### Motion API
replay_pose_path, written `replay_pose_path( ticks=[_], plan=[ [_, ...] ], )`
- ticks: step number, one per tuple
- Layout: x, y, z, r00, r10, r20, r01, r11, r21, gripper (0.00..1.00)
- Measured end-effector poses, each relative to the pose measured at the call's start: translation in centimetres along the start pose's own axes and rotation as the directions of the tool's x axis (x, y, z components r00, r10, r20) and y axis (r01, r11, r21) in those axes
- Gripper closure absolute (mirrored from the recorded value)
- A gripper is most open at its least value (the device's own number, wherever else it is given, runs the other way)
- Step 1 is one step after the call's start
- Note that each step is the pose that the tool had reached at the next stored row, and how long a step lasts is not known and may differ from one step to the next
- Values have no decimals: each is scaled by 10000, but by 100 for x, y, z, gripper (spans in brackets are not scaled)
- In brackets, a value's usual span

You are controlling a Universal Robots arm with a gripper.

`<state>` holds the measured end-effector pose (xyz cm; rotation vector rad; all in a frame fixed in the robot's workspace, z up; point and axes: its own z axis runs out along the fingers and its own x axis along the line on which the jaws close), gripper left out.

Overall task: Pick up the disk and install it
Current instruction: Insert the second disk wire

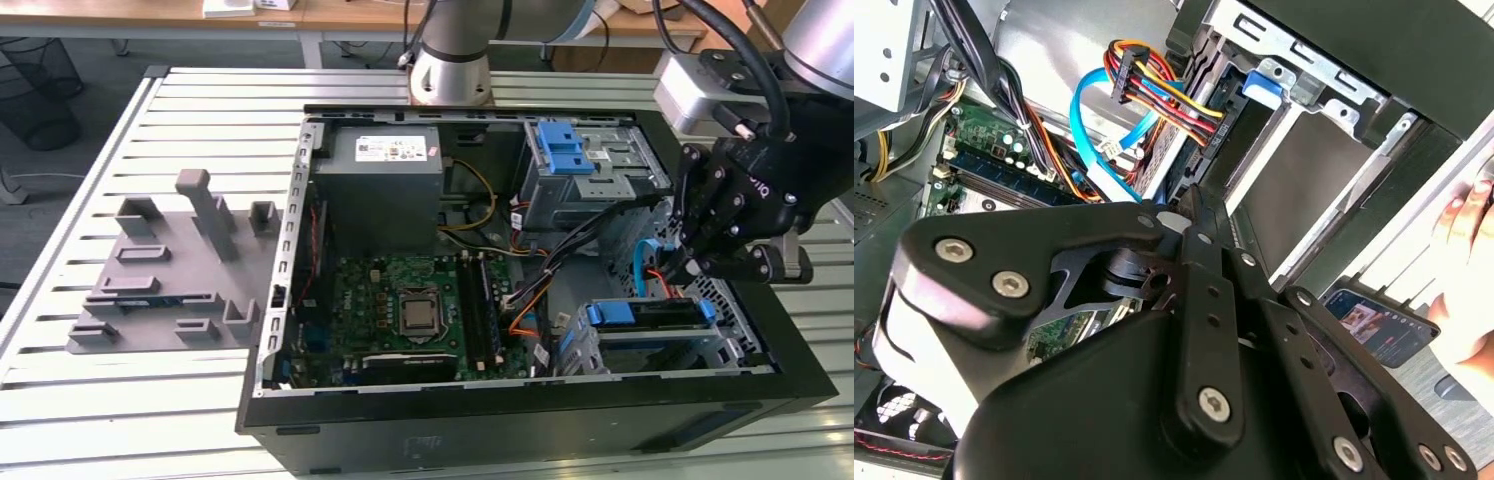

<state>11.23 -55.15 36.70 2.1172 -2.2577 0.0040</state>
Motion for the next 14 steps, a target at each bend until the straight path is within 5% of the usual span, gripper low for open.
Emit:
replay_pose_path(
  ticks=[14],
  plan=[
    [4,51,-9,10000,2,0,-2,10000,59,89]
  ],
)
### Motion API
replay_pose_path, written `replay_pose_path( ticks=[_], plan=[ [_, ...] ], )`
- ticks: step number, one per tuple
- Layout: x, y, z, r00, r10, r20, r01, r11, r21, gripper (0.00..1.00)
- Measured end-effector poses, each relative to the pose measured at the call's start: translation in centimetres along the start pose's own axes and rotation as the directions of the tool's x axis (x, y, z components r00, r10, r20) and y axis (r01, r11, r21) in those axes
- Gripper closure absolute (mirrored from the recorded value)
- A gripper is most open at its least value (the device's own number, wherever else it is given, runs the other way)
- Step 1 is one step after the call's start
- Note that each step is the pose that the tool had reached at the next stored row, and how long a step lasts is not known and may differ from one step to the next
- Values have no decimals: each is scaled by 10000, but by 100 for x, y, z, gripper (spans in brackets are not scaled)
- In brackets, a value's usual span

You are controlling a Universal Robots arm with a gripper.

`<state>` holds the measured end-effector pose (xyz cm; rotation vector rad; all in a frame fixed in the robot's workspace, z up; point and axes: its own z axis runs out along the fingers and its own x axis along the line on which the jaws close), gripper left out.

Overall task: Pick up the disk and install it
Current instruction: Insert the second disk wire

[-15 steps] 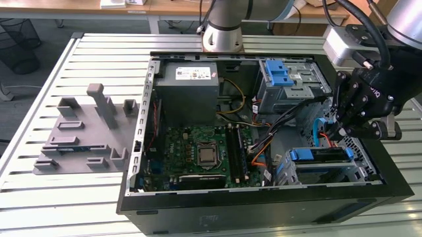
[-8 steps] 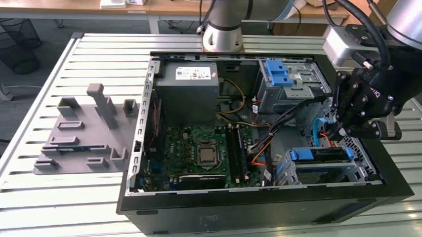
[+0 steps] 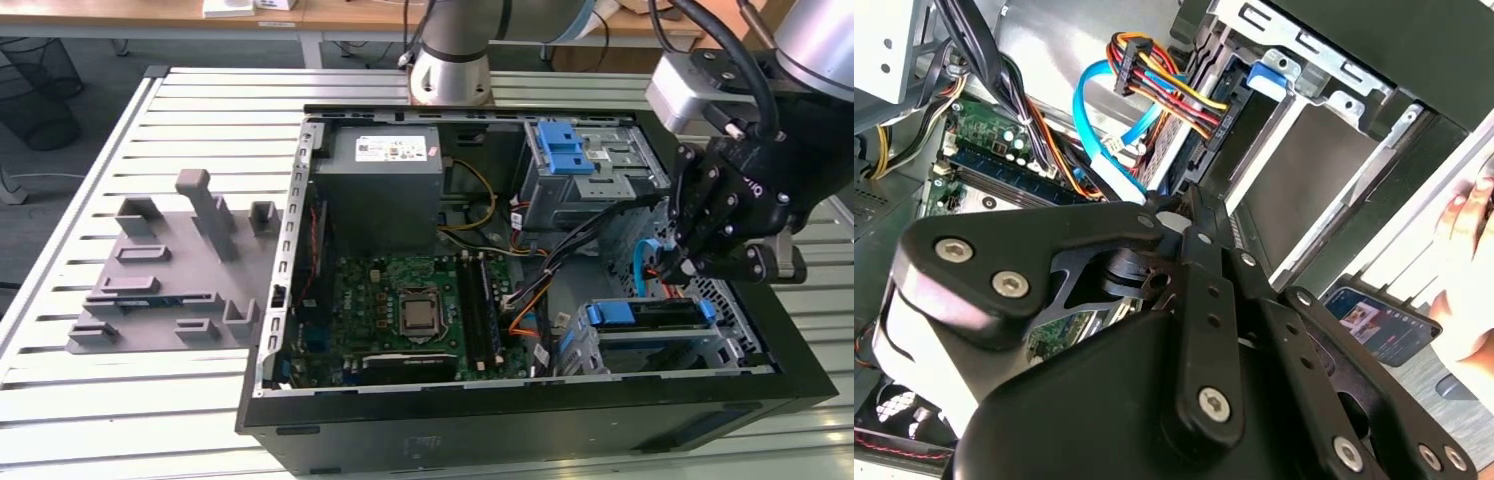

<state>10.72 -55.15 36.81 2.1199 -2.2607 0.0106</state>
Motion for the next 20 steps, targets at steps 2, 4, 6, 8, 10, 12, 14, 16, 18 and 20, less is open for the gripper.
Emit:
replay_pose_path(
  ticks=[2,4,6,8,10,12,14,16,18,20],
  plan=[
    [1,0,-27,10000,-2,3,2,10000,10,89],
    [2,2,-68,10000,0,4,0,10000,18,89],
    [4,3,-106,10000,1,5,-1,10000,29,89],
    [5,14,-124,10000,3,7,-3,10000,47,89],
    [6,37,-125,10000,2,9,-2,10000,69,89],
    [8,68,-125,10000,3,11,-3,9999,118,89],
    [9,94,-124,10000,6,14,-6,9999,167,89],
    [11,109,-123,10000,7,17,-7,9998,200,89],
    [11,113,-124,10000,6,17,-6,9998,210,89],
    [10,114,-124,10000,7,17,-7,9998,211,89]
  ],
)
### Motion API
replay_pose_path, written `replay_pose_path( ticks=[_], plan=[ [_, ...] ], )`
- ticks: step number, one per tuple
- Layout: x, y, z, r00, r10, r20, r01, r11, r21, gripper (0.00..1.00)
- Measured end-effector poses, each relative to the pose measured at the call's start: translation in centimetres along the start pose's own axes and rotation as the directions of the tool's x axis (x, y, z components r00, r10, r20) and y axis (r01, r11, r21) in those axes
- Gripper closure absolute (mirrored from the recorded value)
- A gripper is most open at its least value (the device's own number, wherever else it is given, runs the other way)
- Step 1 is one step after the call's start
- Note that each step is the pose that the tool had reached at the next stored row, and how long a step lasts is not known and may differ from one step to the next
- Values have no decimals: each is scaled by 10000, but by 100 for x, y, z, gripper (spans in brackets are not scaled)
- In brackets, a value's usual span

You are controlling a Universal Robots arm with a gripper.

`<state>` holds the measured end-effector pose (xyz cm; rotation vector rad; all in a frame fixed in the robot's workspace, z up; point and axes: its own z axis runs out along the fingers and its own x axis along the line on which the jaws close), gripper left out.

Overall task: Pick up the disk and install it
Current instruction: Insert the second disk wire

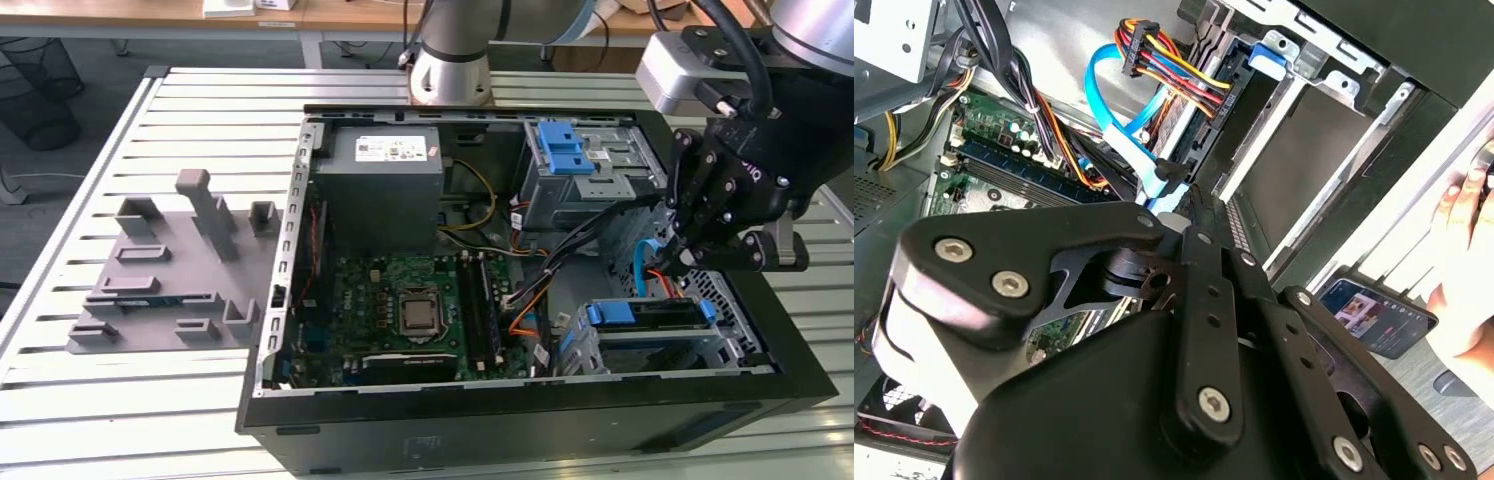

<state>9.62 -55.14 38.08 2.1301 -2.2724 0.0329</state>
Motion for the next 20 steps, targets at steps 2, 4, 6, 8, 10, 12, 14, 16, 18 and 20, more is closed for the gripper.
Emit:
replay_pose_path(
  ticks=[2,4,6,8,10,12,14,16,18,20],
  plan=[
    [0,0,0,10000,0,0,0,10000,0,89],
    [0,0,0,10000,0,0,0,10000,1,89],
    [0,1,0,10000,0,1,0,10000,4,89],
    [-2,2,-1,10000,0,1,0,10000,8,89],
    [-10,3,-5,10000,0,1,0,10000,12,89],
    [-26,4,-14,10000,0,1,0,10000,15,89],
    [-52,6,-30,10000,1,1,-1,10000,24,89],
    [-75,7,-50,10000,1,2,-1,10000,32,89],
    [-96,9,-68,10000,2,1,-2,10000,41,89],
    [-113,10,-89,10000,1,0,-1,10000,52,89]
  ],
)
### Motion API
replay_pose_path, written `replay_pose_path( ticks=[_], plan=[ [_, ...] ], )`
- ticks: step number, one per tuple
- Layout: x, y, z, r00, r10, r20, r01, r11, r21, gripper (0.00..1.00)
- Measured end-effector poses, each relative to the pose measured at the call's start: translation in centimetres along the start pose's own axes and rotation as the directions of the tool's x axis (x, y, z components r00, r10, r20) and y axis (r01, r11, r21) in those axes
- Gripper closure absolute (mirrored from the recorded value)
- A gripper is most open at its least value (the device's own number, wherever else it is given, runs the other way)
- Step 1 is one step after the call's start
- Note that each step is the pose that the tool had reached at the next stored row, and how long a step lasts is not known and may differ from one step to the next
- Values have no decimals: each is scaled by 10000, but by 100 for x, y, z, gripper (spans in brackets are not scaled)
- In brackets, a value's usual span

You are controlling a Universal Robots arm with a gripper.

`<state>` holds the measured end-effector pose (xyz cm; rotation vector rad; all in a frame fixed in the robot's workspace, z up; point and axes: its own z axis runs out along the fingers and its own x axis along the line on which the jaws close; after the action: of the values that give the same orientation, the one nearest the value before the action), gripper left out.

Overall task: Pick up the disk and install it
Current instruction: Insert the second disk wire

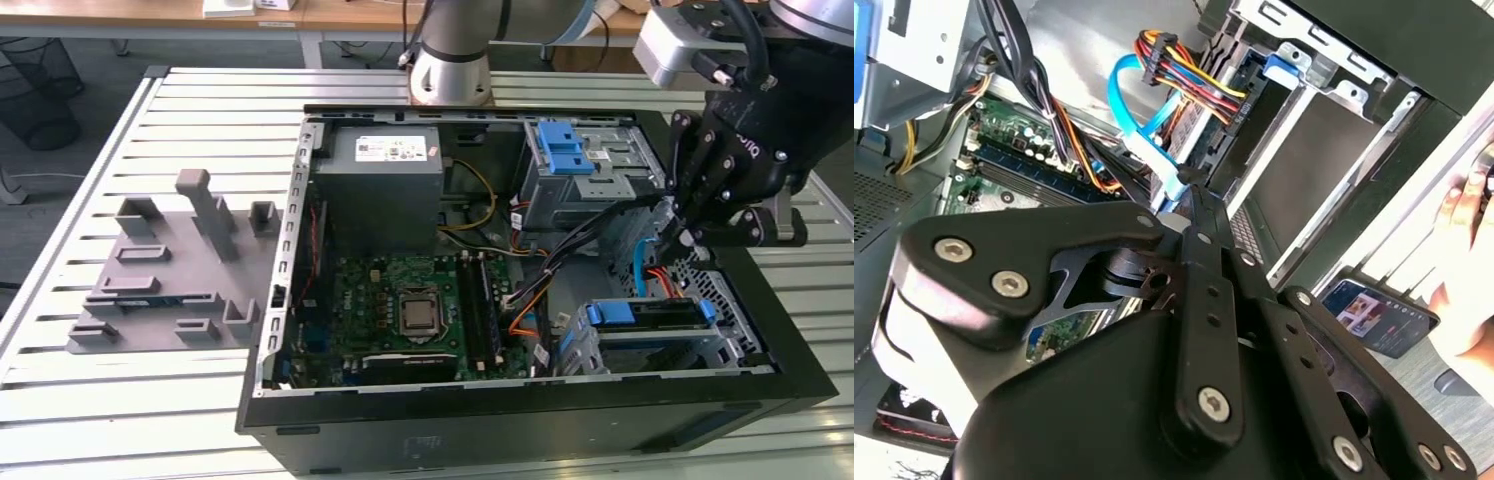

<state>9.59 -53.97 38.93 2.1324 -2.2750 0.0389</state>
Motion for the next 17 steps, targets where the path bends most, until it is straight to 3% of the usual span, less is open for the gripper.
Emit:
replay_pose_path(
  ticks=[8,14,17],
  plan=[
    [-25,14,-23,10000,4,1,-4,9999,105,89],
    [-26,16,-23,10000,4,0,-4,9999,114,89],
    [-29,17,-23,10000,7,-53,-6,9999,147,84]
  ],
)
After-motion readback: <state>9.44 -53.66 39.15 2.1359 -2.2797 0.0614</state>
